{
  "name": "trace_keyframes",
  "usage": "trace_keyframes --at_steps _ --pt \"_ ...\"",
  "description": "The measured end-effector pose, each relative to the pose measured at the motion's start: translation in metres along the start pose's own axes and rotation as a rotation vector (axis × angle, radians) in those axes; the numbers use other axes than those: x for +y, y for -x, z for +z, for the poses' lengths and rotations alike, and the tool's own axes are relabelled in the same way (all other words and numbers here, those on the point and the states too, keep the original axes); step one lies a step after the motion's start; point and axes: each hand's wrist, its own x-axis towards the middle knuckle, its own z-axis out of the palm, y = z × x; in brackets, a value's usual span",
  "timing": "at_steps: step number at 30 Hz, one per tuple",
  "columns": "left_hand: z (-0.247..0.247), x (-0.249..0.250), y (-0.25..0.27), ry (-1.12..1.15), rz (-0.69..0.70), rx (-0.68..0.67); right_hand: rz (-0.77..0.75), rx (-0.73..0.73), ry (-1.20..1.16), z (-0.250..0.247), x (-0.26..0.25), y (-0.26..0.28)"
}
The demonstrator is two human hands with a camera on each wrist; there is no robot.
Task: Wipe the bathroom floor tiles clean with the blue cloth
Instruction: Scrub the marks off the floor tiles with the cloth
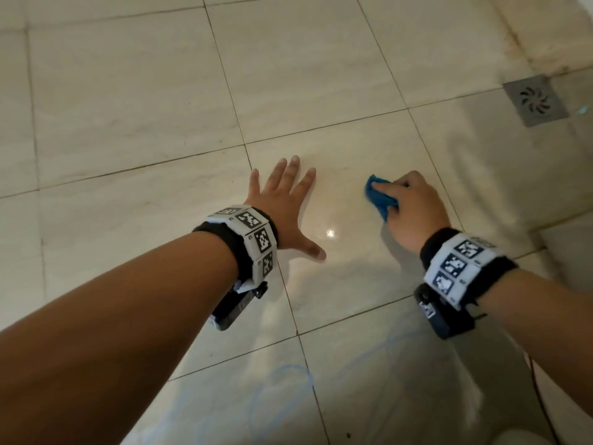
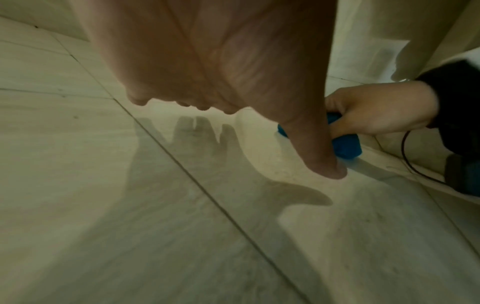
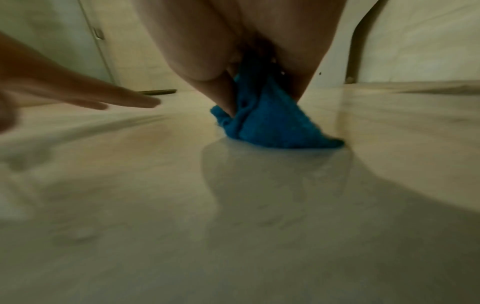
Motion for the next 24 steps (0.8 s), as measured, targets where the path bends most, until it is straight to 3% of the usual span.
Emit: trace_keyframes --at_steps 5,7,9,11,13,17,21,22,24 --pt "0.015 0.003 -0.007 -0.020 -0.031 -0.020 -0.367 -0.119 0.001 0.019 -0.031 0.022" --pt "0.018 0.002 -0.007 -0.021 -0.026 -0.007 -0.269 0.017 -0.002 0.011 -0.014 -0.007" --pt "0.018 0.001 -0.008 -0.013 -0.031 -0.013 -0.063 0.134 -0.012 -0.001 0.009 -0.040" --pt "0.018 0.002 -0.010 -0.007 -0.031 -0.015 0.098 0.135 -0.047 -0.013 0.026 -0.061" --pt "0.019 0.001 -0.009 -0.001 -0.028 -0.009 0.116 0.102 -0.039 -0.017 0.031 -0.064" --pt "0.018 0.001 -0.009 0.011 -0.028 -0.004 -0.086 0.025 -0.042 -0.009 0.011 -0.023" --pt "0.018 0.002 -0.009 -0.007 -0.032 0.001 -0.435 -0.117 0.002 0.015 -0.011 0.038" --pt "0.018 0.002 -0.008 -0.012 -0.035 0.004 -0.468 -0.137 0.012 0.016 -0.009 0.040" --pt "0.018 0.002 -0.009 -0.016 -0.036 0.007 -0.368 -0.108 -0.017 0.007 0.008 0.026"
